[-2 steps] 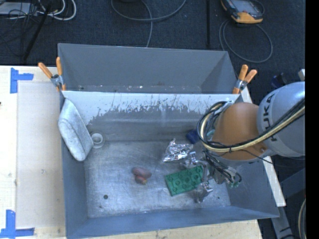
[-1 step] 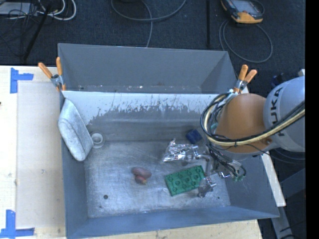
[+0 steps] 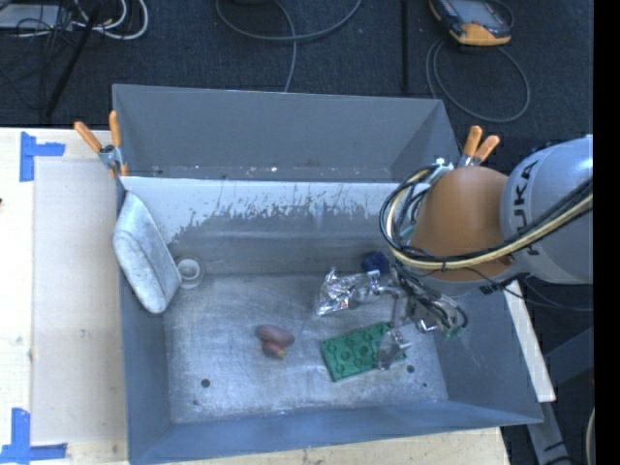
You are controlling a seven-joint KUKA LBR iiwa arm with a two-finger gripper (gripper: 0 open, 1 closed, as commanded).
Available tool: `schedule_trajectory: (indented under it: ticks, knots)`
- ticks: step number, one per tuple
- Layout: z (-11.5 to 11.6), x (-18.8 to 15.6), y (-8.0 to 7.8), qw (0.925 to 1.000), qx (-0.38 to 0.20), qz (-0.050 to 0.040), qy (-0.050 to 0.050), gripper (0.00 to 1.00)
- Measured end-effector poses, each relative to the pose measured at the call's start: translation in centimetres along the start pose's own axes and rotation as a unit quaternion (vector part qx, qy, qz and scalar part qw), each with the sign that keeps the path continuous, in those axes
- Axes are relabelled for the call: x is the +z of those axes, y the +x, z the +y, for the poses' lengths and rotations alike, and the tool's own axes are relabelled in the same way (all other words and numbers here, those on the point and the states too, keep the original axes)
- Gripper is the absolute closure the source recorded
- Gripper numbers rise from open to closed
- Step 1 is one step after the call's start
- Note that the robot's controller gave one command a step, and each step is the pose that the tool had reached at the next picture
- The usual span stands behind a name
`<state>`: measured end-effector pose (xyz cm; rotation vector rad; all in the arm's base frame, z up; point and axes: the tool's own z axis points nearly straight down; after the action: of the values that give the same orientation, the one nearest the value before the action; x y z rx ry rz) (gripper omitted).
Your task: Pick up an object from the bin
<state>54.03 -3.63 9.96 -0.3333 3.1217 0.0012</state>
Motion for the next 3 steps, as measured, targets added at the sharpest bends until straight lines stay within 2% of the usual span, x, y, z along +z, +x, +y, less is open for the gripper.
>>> schedule_trajectory:
  ticks: [1, 2, 3]
  knots:
    - [-0.62, 2.77, -0.37, 0.9987, -0.051, 0.0002, 0.000, 0.00]
    - [-0.59, 2.70, -0.44, 0.9987, -0.051, 0.0008, 0.000, 0.00]
    - [-0.57, 2.56, -0.51, 0.9986, -0.052, 0.0006, 0.000, 1.00]
